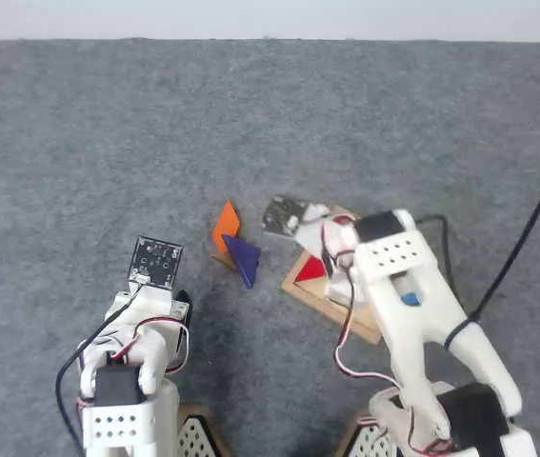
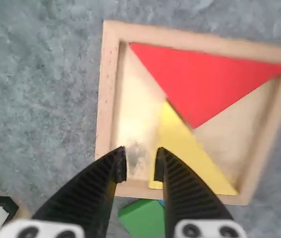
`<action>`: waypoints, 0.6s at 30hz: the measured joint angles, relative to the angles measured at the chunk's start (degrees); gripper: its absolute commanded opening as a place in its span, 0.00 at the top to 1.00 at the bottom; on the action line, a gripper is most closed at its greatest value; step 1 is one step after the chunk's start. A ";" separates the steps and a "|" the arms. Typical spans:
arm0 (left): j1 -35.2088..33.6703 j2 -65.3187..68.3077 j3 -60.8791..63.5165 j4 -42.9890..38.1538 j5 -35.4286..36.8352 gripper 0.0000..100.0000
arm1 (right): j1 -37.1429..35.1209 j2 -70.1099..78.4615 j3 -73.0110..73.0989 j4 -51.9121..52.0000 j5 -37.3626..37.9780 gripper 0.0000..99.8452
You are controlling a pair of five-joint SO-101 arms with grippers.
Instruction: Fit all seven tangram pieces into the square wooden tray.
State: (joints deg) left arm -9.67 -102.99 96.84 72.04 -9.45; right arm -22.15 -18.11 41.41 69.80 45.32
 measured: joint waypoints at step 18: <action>0.00 0.00 0.00 0.00 0.00 0.87 | 3.96 10.81 1.93 -13.71 -0.62 0.84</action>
State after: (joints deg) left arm -9.67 -102.99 96.84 72.04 -9.45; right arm -18.20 -7.30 43.34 56.09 44.70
